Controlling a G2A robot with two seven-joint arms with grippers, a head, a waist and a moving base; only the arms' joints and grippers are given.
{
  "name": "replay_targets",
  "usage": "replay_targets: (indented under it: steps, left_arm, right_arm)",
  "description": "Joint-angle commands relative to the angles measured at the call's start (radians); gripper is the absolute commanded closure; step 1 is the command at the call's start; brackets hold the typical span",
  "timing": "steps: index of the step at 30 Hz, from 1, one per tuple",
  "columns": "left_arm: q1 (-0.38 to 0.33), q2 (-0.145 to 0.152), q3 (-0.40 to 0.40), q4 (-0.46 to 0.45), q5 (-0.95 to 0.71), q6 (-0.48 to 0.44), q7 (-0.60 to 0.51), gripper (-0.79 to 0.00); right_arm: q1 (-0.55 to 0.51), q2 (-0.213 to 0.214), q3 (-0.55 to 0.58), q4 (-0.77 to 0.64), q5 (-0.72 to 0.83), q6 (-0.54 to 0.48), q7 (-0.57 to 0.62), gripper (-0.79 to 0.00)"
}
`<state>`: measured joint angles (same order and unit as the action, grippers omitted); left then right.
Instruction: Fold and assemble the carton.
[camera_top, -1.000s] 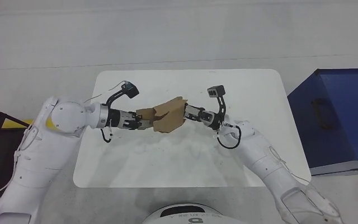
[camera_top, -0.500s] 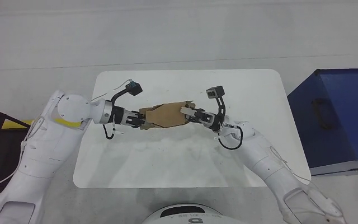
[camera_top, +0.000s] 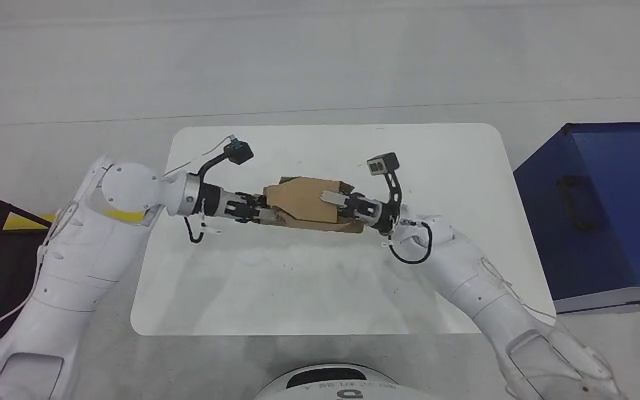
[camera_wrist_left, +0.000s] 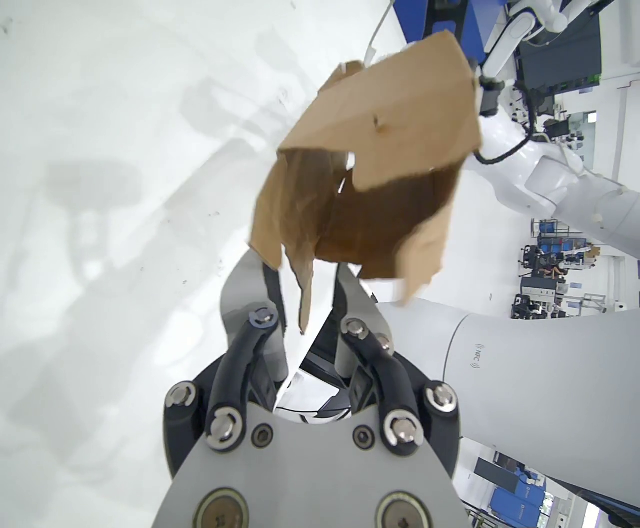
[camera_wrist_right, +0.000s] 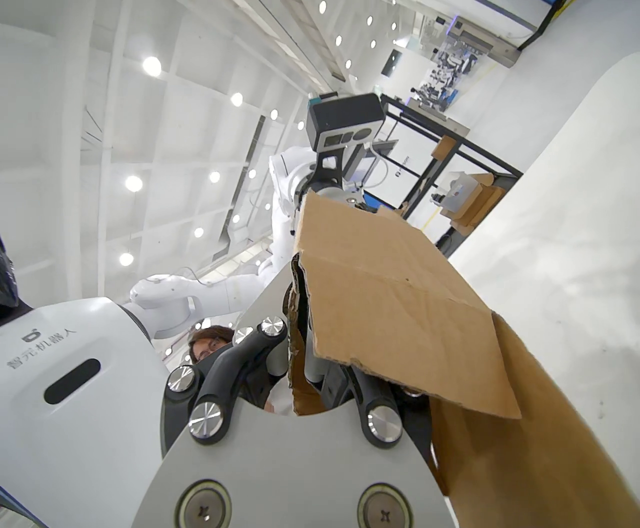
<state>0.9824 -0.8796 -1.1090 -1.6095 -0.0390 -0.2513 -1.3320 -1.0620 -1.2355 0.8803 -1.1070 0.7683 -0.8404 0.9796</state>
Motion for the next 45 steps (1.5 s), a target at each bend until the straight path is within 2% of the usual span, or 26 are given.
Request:
replay_targets:
  steps: [1,6,11,16,18,24,28,33,40,42,45]
  left_arm:
    - [0.006,0.002,-0.012,0.010,0.002,-0.034,0.023,-0.785]
    - [0.039,0.008,-0.037,0.008,-0.010,-0.115,0.059,-0.785]
    - [0.072,0.001,0.005,-0.004,-0.017,-0.143,0.109,-0.785]
    - [0.054,-0.028,0.084,0.017,0.024,-0.067,0.289,-0.785]
    - [0.038,-0.039,0.109,0.023,0.028,-0.038,0.329,-0.785]
    - [0.016,-0.055,0.148,0.010,0.164,0.059,0.460,-0.785]
    - [0.026,-0.060,0.145,0.007,0.179,0.086,0.516,-0.785]
    - [0.058,-0.048,0.090,-0.014,0.140,0.030,0.477,-0.785]
    - [0.173,-0.007,-0.091,-0.016,0.018,-0.043,0.404,-0.785]
    - [0.209,0.003,-0.147,-0.021,-0.021,-0.059,0.402,-0.785]
    - [0.254,0.014,-0.223,-0.028,-0.110,-0.078,0.397,-0.785]
  right_arm:
    - [0.006,-0.003,0.010,0.019,0.071,0.008,0.009,0.000]
    - [0.019,-0.016,0.022,0.059,0.166,0.004,0.004,0.000]
    - [0.031,-0.036,0.019,0.084,0.240,0.010,0.003,0.000]
    - [0.044,-0.055,0.004,0.095,0.259,0.028,0.028,0.000]
    - [0.042,-0.060,0.000,0.090,0.254,0.035,0.035,0.000]
    - [0.026,-0.069,0.004,0.075,0.251,0.055,0.055,0.000]
    - [0.014,-0.073,0.016,0.069,0.267,0.075,0.075,0.000]
    - [0.002,-0.076,0.039,0.078,0.297,0.068,0.066,0.000]
    - [0.002,-0.076,0.039,0.078,0.297,0.068,0.066,0.000]
    - [-0.016,-0.076,0.041,0.024,0.395,0.209,0.118,0.000]
    - [-0.017,-0.070,0.080,0.033,0.529,0.394,0.274,0.000]
